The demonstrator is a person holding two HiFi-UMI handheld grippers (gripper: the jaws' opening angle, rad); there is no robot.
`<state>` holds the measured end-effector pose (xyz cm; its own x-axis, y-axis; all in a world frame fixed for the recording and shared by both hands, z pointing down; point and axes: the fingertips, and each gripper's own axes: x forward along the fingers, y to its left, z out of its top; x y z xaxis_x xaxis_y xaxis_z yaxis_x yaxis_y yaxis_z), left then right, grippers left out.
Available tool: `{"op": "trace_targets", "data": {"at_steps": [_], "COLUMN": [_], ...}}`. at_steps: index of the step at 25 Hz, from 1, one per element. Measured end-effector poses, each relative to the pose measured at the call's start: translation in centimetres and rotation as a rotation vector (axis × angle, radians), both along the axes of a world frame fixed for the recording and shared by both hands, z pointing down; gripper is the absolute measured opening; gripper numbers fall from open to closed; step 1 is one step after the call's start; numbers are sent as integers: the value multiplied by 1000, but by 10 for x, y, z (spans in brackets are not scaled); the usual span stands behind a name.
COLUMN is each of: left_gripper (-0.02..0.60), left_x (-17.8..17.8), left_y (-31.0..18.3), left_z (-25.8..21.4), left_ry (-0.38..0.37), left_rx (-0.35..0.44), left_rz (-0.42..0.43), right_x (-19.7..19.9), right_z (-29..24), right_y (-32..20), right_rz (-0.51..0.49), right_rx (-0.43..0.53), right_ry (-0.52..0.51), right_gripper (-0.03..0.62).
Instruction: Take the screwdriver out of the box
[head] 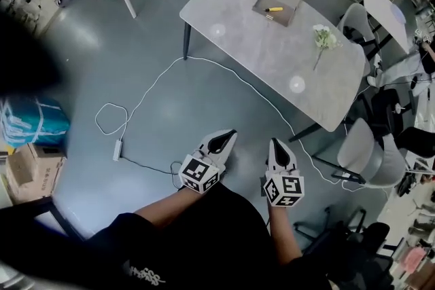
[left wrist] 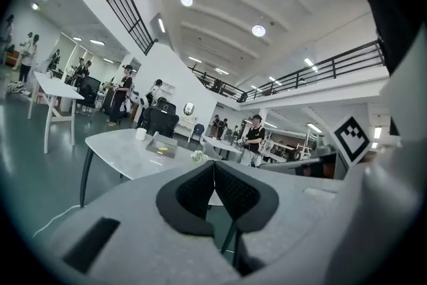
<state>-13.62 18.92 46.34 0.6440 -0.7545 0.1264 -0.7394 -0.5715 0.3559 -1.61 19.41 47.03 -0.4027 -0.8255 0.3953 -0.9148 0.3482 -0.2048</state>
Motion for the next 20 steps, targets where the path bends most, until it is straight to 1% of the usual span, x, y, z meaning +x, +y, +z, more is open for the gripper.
{"op": "trace_targets", "data": {"at_steps": [2,4,8,10,13,17,20], "left_gripper": [17,17,17,17,17,17,17], "left_x": [-14,-28,-49,-51,-58,-61,-63], "left_y": [-29,-54,-94,-110,-137,-160,-178], "left_z": [-6,-8,-1,-6,-13,-6,3], "left_ry": [-15,-18,28,23,-11,-18,-24], "left_rx": [20,30,-41,-21,23,14,-1], "left_rz": [1,8,12,41,66,36,6], "right_x": [-13,-26,-33,-30,-29,-23,-20], "right_z": [3,1,-1,4,7,12,16], "right_y": [-25,-51,-93,-107,-125,-140,-160], "right_rz": [-15,-14,26,48,75,96,88], "right_rx": [-18,-12,-1,-15,-19,-20,-11], "right_ry": [12,31,49,53,58,46,32], "right_gripper": [12,12,12,12,12,12,12]}}
